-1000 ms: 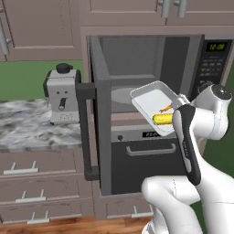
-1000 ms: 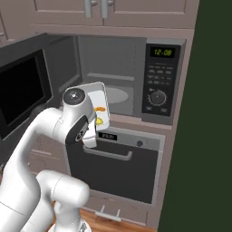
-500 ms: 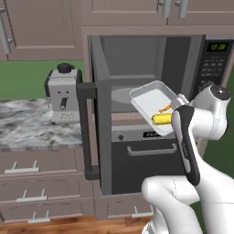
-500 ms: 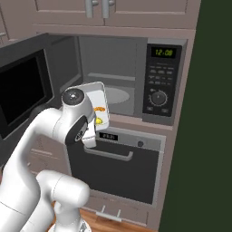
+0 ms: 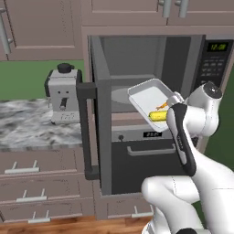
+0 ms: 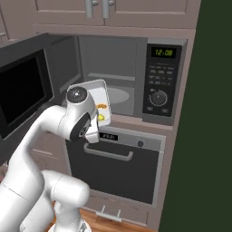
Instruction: Place the tupperware containing the shrimp and corn meal in the microwave. Close the microwave door and press the start button to reheat the meal.
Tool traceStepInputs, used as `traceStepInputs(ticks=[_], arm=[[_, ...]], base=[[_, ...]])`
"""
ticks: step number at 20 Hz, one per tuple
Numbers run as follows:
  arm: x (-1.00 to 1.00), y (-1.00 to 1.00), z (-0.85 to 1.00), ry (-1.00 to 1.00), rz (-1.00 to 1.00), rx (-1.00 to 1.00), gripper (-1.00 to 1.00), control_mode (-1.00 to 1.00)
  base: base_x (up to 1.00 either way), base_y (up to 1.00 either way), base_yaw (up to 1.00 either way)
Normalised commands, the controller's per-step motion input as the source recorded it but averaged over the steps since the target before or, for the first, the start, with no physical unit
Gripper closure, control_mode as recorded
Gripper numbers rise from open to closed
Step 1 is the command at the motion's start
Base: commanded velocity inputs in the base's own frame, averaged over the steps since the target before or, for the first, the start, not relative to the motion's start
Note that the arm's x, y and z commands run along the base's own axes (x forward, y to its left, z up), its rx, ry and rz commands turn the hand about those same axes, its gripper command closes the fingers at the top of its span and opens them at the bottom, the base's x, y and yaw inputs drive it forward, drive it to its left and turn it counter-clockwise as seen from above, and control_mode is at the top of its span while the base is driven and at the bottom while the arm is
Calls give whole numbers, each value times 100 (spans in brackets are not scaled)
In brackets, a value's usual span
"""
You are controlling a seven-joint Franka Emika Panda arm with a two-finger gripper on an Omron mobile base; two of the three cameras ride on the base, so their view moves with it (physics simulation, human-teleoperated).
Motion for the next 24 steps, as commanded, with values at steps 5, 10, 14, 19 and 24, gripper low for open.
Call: traceStepInputs(ticks=[5,10,14,19,24], arm=[[74,0,0,4,0,0,100,-100],[84,0,3,9,0,0,100,-100],[80,0,16,15,-2,0,100,-100],[70,0,7,12,0,0,100,-100],[57,0,-6,0,0,0,100,-100]], base=[[0,0,0],[0,0,0],[0,0,0],[0,0,0],[0,0,0]])
